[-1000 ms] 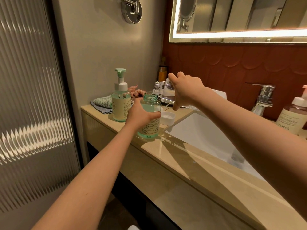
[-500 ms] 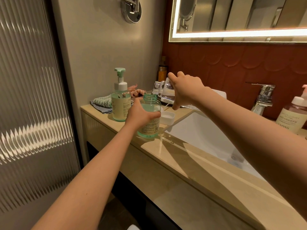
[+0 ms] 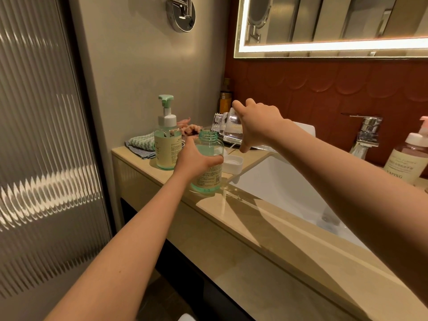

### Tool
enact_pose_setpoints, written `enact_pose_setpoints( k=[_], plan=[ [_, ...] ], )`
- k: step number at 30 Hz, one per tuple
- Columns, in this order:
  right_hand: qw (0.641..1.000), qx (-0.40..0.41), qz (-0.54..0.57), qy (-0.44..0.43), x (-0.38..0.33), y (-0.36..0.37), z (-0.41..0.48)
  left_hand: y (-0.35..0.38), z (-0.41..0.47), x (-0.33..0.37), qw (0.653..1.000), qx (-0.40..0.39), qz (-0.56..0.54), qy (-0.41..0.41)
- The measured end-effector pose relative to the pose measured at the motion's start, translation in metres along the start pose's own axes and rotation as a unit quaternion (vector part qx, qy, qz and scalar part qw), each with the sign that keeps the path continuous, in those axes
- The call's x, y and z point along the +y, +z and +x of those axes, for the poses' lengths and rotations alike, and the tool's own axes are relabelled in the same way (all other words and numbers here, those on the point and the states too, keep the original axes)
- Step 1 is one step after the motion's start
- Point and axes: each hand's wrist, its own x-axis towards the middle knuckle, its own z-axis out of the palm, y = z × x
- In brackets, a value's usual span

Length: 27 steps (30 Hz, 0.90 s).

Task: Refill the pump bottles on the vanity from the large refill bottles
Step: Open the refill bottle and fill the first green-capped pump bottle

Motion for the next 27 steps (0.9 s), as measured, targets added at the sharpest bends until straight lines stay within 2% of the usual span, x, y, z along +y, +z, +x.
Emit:
enact_pose_setpoints(
  k=[27],
  plan=[
    [1.0,-0.005,0.014,-0.003,0.0013,0.0019,0.0031,-0.0002,-0.0007,0.0021,1.0,0.001,0.016,-0.005]
  ],
)
